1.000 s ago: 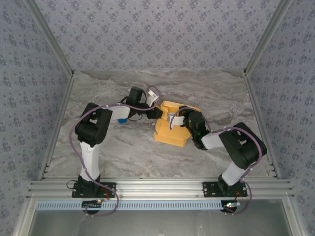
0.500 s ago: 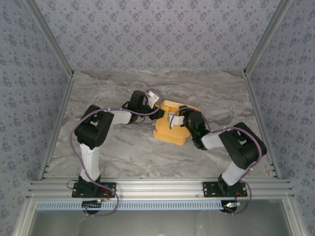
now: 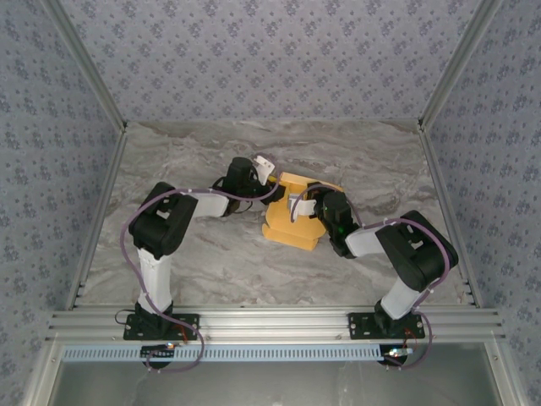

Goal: Fold the paper box

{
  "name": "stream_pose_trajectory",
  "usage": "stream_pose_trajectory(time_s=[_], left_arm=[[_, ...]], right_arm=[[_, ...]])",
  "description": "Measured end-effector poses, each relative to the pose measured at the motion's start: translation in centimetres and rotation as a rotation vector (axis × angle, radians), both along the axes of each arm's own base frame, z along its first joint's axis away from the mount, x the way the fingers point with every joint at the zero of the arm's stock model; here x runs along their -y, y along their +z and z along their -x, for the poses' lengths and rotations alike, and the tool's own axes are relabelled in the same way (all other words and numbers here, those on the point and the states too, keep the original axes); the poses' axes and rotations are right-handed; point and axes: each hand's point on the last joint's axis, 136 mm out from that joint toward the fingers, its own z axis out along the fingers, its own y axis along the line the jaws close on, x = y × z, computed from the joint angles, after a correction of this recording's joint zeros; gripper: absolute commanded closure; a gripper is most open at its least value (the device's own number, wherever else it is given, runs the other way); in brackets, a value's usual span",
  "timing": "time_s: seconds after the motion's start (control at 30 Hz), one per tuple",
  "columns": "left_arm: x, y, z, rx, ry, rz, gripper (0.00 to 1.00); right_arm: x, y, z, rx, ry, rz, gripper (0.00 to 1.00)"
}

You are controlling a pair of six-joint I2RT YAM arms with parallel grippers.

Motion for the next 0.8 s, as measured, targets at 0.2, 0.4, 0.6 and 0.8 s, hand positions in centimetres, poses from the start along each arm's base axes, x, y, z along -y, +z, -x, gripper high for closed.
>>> stream_pose_trajectory(time_s=[0.2, 0.4, 0.6, 0.8], left_arm=[[0.1, -0.2, -0.4, 0.030, 0.058, -0.034, 0.62], [0.1, -0.3, -0.9, 0.077, 0.148, -0.093, 0.65], [-0.1, -0.4, -1.2, 0.109, 0.227, -0.143, 0.72], [-0.4, -0.5, -1.3, 0.132, 0.314, -0.189, 0.76]], right_arm=[[0.2, 0.0, -0.1, -0.003, -0.011, -0.003, 1.00], [0.2, -0.1, -0.1, -0.005, -0.012, -0.007, 1.00], [0.2, -0.1, 0.0, -0.008, -0.013, -0.009, 1.00], [0.2, -0.2, 0.0, -0.014, -0.013, -0.012, 1.00]])
